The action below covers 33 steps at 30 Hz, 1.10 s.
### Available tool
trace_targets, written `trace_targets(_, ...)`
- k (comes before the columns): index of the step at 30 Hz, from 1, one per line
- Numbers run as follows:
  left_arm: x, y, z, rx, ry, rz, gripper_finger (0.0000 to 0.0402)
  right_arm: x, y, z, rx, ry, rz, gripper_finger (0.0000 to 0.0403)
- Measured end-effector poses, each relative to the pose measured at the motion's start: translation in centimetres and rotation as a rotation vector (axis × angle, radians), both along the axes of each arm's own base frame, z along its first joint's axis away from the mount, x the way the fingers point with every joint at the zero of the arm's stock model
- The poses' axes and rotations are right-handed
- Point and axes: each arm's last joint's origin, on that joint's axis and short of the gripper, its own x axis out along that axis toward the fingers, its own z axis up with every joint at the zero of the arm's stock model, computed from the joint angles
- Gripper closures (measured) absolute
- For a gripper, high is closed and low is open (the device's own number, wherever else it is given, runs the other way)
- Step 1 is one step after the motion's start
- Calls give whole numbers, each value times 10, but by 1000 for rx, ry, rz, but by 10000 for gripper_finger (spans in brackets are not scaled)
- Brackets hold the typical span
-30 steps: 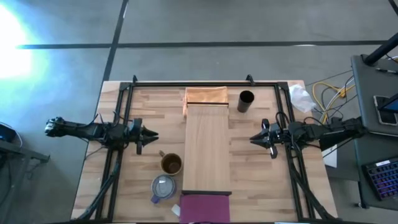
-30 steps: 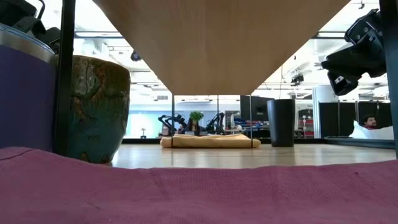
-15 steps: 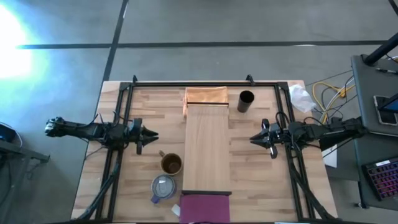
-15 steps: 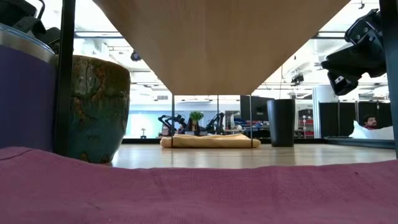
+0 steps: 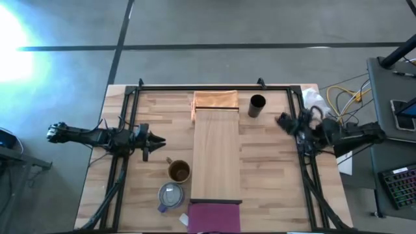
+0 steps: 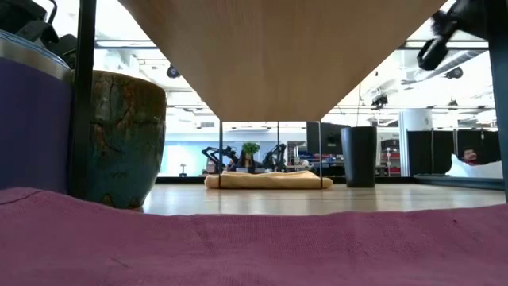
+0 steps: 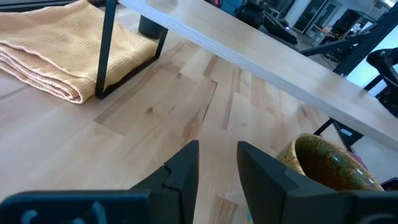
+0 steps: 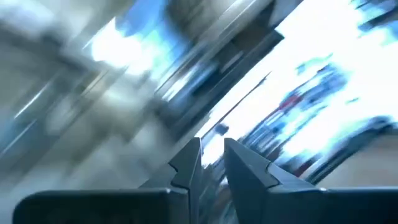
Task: Stack small to large cups/mugs on shelf
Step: Put the black cup on the shelf
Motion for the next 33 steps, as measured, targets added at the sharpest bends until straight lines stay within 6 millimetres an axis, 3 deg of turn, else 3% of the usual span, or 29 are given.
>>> trace_targets(2, 0, 0, 0, -1, -9, 0, 307, 4, -3, 15, 42, 55, -35, 339)
trace_targets(6, 1, 0, 1, -2, -16, 0, 307, 13, 0, 40, 38, 251, 87, 339)
trace_targets(9, 1, 0, 1, -3, -18, 0, 307, 14, 1, 70, 65, 195, 47, 339)
trace_targets(14, 1, 0, 1, -2, -17, 0, 307, 27, -7, 127, -143, 105, -271, 339)
trace_targets(17, 1, 0, 1, -3, -22, -1, 307, 36, -14, 159, -98, 166, -517, 340)
trace_targets(20, 1, 0, 2, -4, -27, 0, 307, 55, -15, 182, -167, 255, -599, 340)
trace_targets(22, 1, 0, 2, -4, -23, 0, 307, 74, -18, 187, -258, 414, -622, 340)
trace_targets(24, 1, 0, 2, -4, -26, 0, 307, 86, -28, 184, -192, 612, -600, 340)
trace_targets(29, 1, 0, 2, -4, -27, 0, 307, 82, -58, 166, 59, 1184, -707, 330)
trace_targets(33, 1, 0, 2, -4, -26, 0, 307, 84, -72, 158, 171, 1480, -650, 298)
